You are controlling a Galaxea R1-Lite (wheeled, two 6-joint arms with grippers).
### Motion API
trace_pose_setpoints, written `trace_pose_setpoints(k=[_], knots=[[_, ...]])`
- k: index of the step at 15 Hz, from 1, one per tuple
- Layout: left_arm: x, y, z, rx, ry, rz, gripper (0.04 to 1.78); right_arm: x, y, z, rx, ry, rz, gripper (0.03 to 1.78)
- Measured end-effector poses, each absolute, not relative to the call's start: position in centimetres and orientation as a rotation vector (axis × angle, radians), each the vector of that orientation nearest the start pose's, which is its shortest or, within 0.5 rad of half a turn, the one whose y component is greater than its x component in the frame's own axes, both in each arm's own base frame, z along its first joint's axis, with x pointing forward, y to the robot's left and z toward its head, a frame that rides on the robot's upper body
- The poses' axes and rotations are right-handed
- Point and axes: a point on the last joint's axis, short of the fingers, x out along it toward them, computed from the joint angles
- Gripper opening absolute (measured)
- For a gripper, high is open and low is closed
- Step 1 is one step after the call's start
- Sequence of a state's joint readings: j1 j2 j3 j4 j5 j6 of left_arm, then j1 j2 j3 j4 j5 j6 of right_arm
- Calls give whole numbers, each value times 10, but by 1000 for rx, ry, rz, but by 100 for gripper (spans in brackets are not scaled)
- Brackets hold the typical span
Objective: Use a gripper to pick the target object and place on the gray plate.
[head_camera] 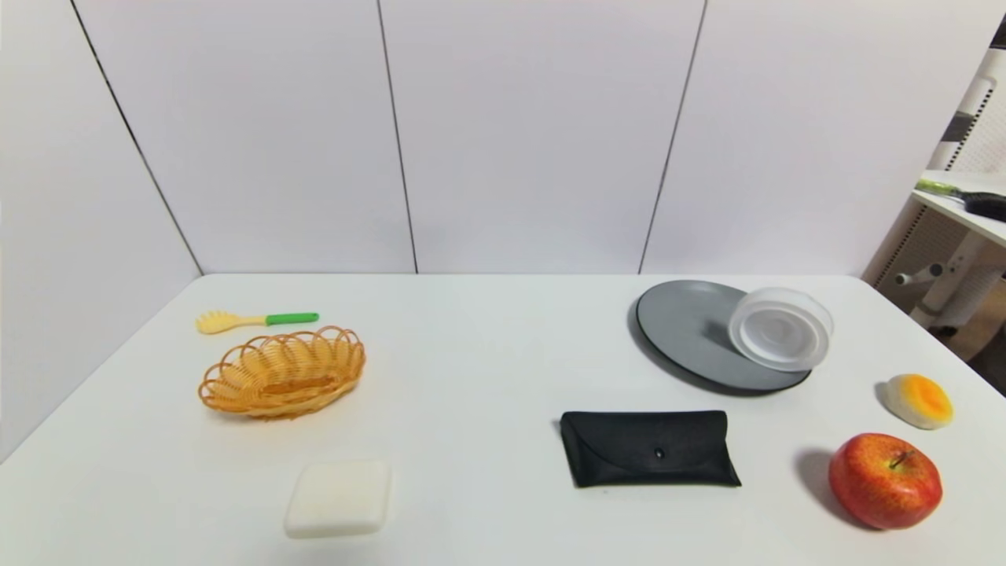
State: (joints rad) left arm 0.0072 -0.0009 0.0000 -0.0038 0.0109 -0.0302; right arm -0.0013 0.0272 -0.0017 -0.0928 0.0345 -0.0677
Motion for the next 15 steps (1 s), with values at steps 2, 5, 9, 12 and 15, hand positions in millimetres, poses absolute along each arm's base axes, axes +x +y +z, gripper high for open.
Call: trace_pose_setpoints(k=[2, 5, 9, 12, 15], knots=[[-23, 0, 76, -31, -5, 18, 169, -22, 0, 79, -20, -26, -24, 169], [-23, 0, 76, -30, -5, 18, 169, -23, 0, 75, -13, 12, -3, 169], [-23, 0, 76, -30, -5, 18, 169, -23, 0, 75, -15, 5, -3, 169], [-23, 0, 76, -30, -5, 18, 169, -23, 0, 75, -43, 11, -1, 169], [-23, 0, 76, -30, -5, 18, 169, -23, 0, 75, -64, 6, -1, 169]])
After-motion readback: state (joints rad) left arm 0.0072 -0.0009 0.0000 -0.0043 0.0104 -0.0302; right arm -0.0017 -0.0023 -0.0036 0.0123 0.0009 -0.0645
